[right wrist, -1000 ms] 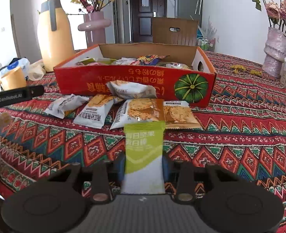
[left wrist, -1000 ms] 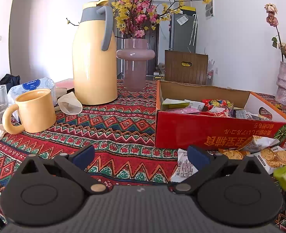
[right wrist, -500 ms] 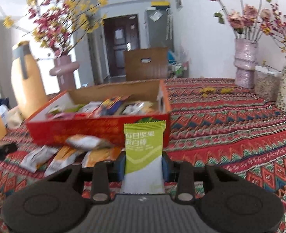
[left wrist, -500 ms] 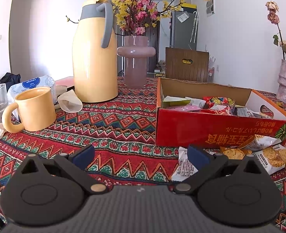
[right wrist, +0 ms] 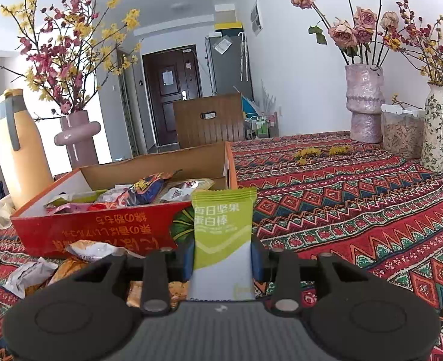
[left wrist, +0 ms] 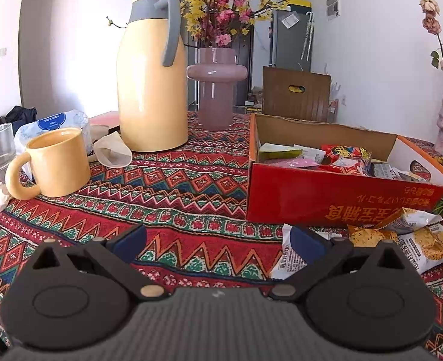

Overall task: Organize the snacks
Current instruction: 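Grasp a white cookie packet with the left tool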

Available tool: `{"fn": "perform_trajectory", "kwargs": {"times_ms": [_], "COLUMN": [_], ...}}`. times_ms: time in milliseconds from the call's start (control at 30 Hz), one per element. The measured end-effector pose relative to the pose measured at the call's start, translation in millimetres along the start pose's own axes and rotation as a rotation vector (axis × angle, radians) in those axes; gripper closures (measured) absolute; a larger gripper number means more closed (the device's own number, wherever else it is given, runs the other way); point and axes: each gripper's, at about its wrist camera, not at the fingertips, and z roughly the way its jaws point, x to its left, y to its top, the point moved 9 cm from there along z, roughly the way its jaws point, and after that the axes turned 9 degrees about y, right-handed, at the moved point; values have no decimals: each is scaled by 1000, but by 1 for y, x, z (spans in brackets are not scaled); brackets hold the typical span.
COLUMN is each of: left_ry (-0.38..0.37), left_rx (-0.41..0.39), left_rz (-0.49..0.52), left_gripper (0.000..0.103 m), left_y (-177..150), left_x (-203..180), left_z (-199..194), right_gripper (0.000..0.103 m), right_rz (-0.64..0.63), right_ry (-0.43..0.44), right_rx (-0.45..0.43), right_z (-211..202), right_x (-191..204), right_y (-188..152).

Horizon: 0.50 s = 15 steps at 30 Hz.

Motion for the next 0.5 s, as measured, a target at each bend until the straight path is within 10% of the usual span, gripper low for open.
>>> {"fn": "perform_trajectory", "kwargs": {"times_ms": [500], "left_ry": [-109], "left_rx": [109], "left_rz": [113], "left_gripper": [0], "left_y": [14], "left_x": [-49], "left_z": [3], "right_gripper": [67], "right_rz": [23], "right_ry": [43], "right_rx": [-17], "right_z": [-4], "right_x": [0], "right_y": [0]}}
